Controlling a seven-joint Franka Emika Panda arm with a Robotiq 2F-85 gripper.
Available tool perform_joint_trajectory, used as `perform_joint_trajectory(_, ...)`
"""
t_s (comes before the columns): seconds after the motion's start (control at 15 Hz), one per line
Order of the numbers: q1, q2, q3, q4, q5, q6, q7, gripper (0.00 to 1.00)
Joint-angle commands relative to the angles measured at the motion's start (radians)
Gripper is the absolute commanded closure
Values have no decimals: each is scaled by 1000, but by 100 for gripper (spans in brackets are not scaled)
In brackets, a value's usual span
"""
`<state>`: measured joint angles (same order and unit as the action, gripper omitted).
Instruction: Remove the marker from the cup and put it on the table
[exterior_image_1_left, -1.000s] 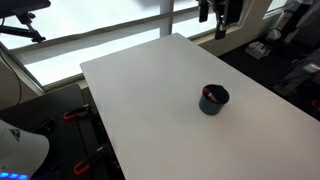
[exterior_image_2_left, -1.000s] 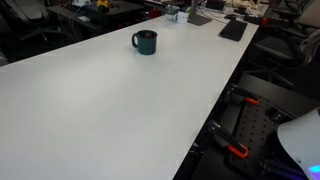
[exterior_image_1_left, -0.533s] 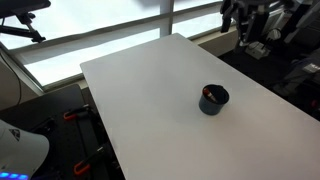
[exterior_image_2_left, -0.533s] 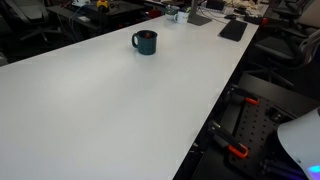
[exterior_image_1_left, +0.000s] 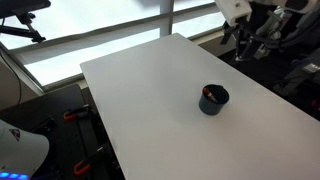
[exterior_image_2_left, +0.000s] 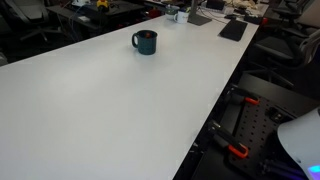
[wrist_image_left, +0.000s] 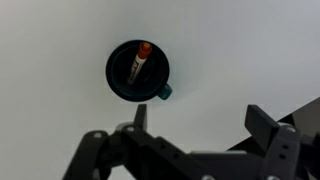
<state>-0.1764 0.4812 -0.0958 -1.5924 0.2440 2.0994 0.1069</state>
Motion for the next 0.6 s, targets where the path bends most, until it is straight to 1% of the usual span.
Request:
perform_joint_trajectory(0.0,-21,76,16,135,20,-131,-5,0)
perform_joint_trajectory(0.2,-21,125,19,223,14,-235,15,2)
perform_joint_trajectory(0.33,-20,154,18,274,11,-294,23,7)
perform_joint_trajectory(0.4,-19,167,18,297,11,-319,27,7)
perform_joint_trajectory(0.47,-18,177,18,318,8,-341,31,10)
perform_joint_trajectory(0.53,-15,186,16,334,5,-357,37,8)
